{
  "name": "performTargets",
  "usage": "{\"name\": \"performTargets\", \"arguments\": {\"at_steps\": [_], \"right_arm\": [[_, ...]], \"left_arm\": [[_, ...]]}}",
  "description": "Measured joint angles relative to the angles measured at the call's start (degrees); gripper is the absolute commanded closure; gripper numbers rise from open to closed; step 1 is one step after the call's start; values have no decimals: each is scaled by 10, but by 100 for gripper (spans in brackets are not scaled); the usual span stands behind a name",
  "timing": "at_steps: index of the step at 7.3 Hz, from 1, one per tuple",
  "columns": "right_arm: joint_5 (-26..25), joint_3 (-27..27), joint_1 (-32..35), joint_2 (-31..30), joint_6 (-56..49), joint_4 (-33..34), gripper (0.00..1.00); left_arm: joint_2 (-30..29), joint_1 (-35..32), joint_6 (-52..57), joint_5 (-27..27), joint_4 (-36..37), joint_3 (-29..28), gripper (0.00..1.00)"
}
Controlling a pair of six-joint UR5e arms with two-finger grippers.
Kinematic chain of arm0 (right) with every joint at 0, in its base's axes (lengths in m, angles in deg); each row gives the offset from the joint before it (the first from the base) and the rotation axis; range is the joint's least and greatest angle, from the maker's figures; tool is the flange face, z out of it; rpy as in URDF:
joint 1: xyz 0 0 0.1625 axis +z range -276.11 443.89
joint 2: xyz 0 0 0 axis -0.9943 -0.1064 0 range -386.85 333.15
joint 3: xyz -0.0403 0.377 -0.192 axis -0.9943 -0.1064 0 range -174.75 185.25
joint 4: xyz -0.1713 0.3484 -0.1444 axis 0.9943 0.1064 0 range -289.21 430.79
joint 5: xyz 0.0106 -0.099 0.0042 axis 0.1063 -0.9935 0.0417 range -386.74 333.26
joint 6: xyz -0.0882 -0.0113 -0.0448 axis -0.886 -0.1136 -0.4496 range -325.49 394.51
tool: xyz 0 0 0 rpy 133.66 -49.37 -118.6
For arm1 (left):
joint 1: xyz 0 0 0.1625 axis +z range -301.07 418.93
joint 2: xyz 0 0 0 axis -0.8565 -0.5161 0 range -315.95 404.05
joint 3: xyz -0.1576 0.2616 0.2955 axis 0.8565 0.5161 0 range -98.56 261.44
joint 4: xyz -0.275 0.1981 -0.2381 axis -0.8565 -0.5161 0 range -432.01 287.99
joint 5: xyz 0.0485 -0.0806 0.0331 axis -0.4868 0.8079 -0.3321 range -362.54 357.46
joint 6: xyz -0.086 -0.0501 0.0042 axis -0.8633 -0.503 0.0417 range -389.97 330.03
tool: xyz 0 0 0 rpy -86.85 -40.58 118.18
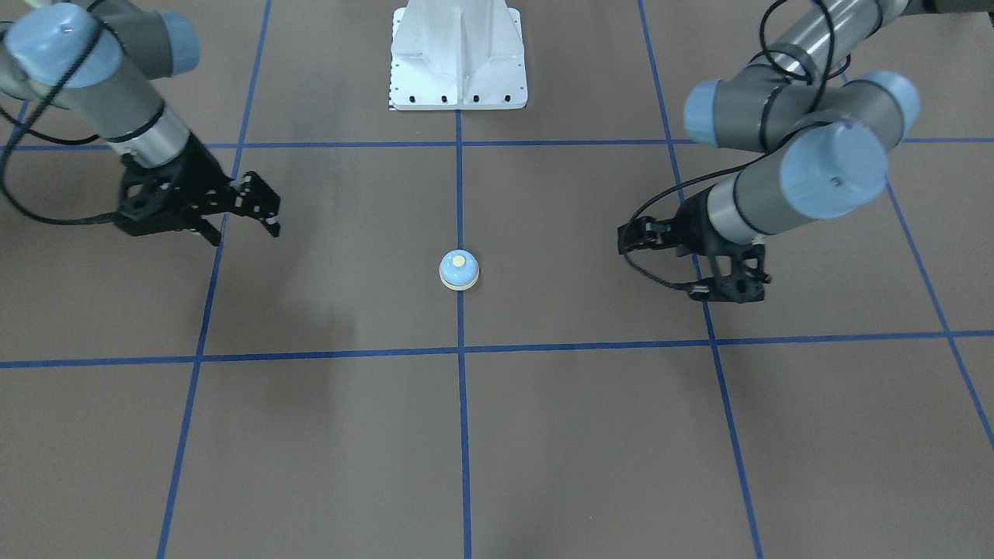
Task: Place and press bell with both arms
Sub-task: 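Lift the left gripper away from the bell while the right arm reaches toward it, then press down on the bell's top button with the right gripper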
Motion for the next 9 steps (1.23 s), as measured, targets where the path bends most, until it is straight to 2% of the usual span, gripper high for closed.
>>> {"name": "performTargets", "arguments": {"at_steps": [1, 2, 3, 6, 9], "right_arm": [[-64, -6, -59, 72, 54, 72, 100], [-104, -19, -96, 129, 80, 129, 100], [-121, -46, -116, 175, 91, 153, 100], [-128, -185, -127, 301, 123, 163, 100], [-119, -240, -116, 326, 122, 144, 100]], "left_arm": [[53, -28, 65, 1, 0, 28, 2], [92, -52, 112, 1, 1, 47, 2], [122, -70, 141, 1, 1, 61, 2], [153, -89, 167, -1, 2, 79, 1], [155, -89, 168, -2, 3, 81, 1]]}}
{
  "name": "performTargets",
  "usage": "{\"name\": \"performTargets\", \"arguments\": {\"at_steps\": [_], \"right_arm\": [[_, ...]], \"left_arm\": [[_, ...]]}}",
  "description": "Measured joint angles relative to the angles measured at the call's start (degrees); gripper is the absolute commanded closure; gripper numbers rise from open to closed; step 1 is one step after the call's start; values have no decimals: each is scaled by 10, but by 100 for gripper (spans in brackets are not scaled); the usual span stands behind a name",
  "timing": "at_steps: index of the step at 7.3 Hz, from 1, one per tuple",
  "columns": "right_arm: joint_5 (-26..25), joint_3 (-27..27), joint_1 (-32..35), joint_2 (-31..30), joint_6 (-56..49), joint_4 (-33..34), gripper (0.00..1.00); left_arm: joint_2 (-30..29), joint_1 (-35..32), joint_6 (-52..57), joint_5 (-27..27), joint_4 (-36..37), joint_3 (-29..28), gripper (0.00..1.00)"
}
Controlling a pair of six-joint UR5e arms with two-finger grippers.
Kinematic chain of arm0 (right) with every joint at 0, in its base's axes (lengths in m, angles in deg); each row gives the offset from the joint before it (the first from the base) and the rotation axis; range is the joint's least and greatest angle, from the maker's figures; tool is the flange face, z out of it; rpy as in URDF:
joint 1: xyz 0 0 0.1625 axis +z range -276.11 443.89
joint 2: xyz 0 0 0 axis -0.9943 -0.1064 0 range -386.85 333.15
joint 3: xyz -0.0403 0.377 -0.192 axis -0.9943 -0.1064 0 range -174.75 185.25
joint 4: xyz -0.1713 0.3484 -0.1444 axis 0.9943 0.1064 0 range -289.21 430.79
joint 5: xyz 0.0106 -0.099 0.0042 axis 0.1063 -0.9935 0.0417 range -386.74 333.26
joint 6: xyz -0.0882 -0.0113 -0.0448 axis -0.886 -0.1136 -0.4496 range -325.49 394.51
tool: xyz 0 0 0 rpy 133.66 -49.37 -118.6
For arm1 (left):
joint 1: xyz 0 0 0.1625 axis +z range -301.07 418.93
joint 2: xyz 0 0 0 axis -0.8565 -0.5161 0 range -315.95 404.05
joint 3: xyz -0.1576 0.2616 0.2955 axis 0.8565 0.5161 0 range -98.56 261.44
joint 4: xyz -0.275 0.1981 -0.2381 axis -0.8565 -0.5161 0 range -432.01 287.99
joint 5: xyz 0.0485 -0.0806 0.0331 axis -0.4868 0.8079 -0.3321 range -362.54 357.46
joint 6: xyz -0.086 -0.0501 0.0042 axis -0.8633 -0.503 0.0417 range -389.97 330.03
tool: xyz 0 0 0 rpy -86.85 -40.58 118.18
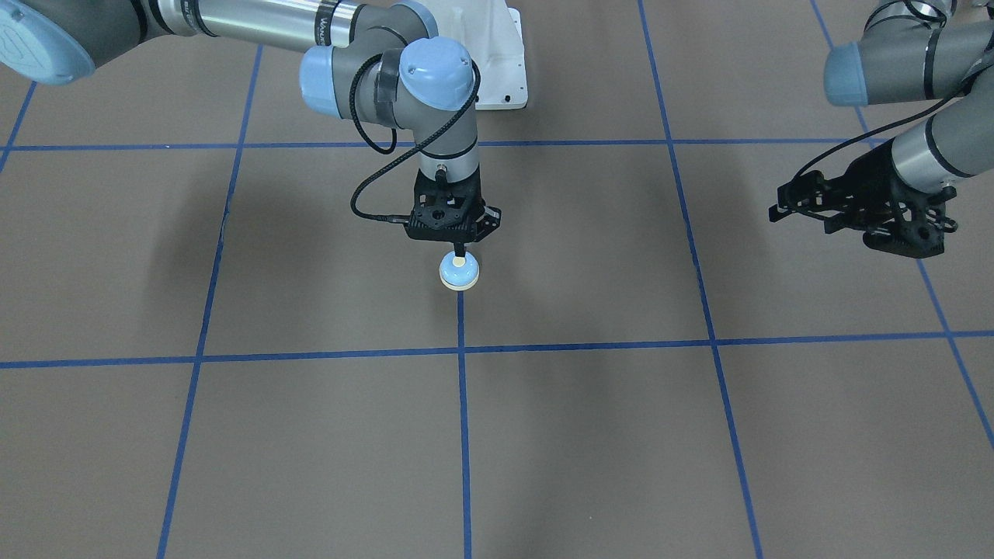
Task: Place and press bell with both arms
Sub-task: 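Press down on the bell's top button with the right gripper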
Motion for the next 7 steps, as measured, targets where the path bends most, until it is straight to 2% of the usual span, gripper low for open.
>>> {"name": "performTargets", "arguments": {"at_steps": [2, 7], "right_arm": [[21, -20, 9, 1, -1, -10, 100], [37, -55, 13, 4, 0, -53, 100]], "left_arm": [[0, 0, 0, 0, 0, 0, 1], [0, 2, -1, 1, 0, 0, 1]]}}
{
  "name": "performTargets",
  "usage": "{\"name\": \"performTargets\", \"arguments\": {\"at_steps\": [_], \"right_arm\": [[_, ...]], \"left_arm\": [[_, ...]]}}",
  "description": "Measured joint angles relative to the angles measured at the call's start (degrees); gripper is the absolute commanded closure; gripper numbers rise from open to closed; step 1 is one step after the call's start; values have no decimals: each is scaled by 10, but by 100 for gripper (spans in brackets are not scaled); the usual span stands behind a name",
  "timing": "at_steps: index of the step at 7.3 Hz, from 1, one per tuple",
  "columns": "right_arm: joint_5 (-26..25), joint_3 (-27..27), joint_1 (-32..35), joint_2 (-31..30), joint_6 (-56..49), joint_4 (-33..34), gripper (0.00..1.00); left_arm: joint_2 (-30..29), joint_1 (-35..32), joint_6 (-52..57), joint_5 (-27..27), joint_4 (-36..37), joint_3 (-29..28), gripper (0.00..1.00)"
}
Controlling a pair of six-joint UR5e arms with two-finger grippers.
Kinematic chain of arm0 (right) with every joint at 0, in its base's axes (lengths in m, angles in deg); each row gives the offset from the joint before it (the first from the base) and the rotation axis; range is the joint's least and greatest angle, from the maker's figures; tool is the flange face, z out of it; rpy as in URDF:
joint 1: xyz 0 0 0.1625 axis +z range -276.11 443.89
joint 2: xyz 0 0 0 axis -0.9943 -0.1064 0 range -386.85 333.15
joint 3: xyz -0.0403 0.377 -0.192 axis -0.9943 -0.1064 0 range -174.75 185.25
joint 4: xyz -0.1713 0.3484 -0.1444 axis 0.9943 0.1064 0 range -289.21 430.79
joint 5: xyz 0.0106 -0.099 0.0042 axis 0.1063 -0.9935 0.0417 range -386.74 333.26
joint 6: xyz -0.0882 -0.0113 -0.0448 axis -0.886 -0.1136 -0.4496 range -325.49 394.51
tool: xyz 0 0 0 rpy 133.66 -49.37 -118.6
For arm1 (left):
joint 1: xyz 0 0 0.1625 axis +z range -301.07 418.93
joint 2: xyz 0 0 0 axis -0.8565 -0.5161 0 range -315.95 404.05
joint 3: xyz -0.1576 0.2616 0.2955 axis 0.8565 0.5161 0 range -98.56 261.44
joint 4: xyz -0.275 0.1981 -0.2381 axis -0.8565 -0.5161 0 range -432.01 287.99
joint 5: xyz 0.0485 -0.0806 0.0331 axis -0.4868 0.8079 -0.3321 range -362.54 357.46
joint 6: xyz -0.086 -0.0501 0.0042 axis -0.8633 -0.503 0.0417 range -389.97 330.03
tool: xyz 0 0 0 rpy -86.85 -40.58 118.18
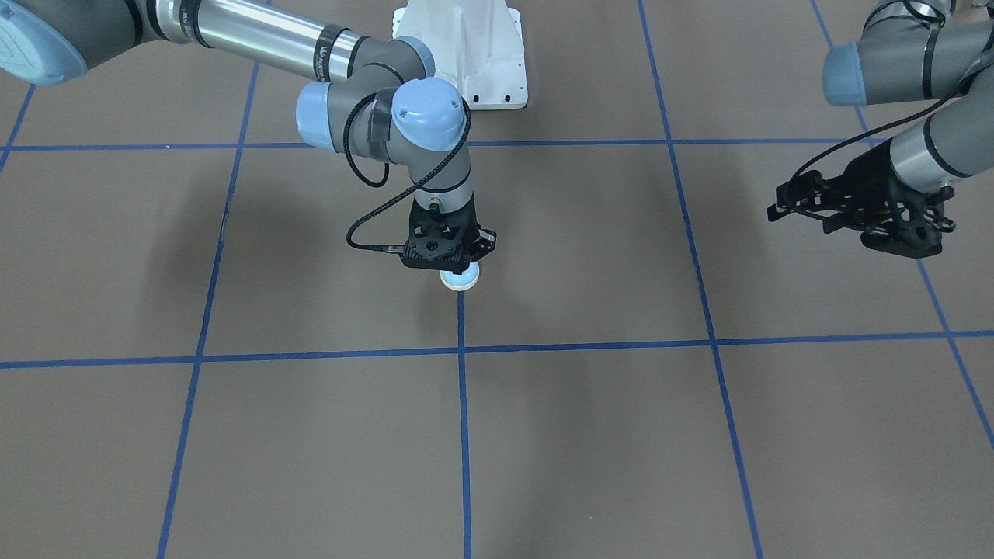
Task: Place and press bell with both arms
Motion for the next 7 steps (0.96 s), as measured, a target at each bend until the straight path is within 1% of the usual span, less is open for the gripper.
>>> {"name": "performTargets", "arguments": {"at_steps": [3, 4, 5, 7], "right_arm": [[66, 5, 27, 8, -2, 2, 100], [76, 15, 34, 1, -2, 2, 100], [85, 45, 45, -26, -6, 3, 100], [107, 148, 82, -125, -51, 4, 100]], "left_arm": [[1, 2, -2, 0, 0, 0, 1], [0, 2, -3, 0, 0, 0, 1], [0, 0, -3, 0, 0, 0, 1], [3, -10, 0, -1, 0, 1, 1]]}}
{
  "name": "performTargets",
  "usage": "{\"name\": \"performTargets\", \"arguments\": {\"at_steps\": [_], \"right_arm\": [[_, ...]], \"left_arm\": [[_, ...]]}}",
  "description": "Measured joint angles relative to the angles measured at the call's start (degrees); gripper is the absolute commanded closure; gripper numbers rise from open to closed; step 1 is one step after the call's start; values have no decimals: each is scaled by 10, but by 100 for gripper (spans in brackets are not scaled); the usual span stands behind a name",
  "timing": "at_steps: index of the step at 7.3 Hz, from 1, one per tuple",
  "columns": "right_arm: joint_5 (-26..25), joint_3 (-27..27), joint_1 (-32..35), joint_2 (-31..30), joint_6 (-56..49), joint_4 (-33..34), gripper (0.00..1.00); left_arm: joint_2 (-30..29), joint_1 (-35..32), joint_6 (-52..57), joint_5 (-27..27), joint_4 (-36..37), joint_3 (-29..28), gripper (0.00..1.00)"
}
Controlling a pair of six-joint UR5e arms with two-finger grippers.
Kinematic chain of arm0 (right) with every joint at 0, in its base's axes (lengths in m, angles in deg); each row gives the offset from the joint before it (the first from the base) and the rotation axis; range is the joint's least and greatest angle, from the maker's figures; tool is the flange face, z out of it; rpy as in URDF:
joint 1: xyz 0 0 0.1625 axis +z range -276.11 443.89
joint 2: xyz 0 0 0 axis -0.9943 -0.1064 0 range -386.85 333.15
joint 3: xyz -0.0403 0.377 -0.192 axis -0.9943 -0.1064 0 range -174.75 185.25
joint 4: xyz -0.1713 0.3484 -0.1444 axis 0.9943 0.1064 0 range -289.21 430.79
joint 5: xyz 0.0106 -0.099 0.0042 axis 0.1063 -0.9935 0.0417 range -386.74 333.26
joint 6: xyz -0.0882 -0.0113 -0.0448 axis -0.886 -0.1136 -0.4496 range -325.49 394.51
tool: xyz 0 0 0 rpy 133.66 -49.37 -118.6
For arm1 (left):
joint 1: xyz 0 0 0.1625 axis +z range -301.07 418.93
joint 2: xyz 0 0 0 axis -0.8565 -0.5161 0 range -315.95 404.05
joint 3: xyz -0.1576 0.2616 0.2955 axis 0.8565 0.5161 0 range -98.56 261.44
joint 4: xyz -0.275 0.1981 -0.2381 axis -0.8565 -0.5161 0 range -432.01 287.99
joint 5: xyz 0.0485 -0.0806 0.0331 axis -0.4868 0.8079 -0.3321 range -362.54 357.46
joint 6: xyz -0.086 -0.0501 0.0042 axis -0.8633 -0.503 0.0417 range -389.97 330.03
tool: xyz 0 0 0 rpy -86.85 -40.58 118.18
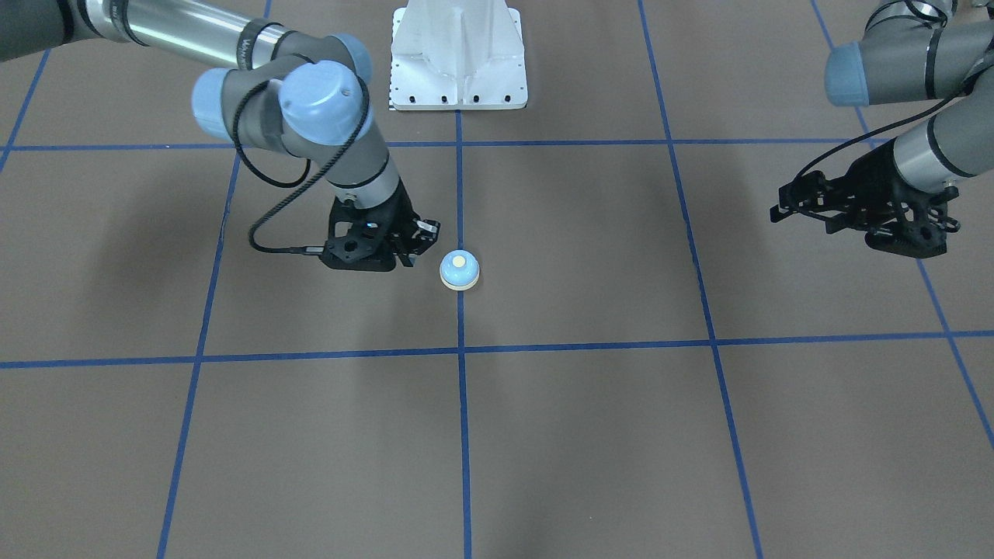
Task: Place and press bell with both arms
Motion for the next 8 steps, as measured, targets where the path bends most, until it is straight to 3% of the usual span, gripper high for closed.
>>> {"name": "performTargets", "arguments": {"at_steps": [1, 2, 3, 6, 8], "right_arm": [[10, 53, 29, -61, -47, 0, 95], [30, 91, 62, -114, -98, 0, 61], [57, 118, 102, -165, -151, -1, 1], [94, 172, 201, -307, -303, -7, 0], [134, 170, 298, -385, -463, -4, 0]], "left_arm": [[8, -15, 6, -2, -1, 4, 1], [23, -29, 22, -8, -1, 12, 1], [45, -42, 51, -23, -1, 24, 1], [128, -110, 193, -46, -2, 42, 1], [165, -161, 280, -48, -3, 35, 1]]}}
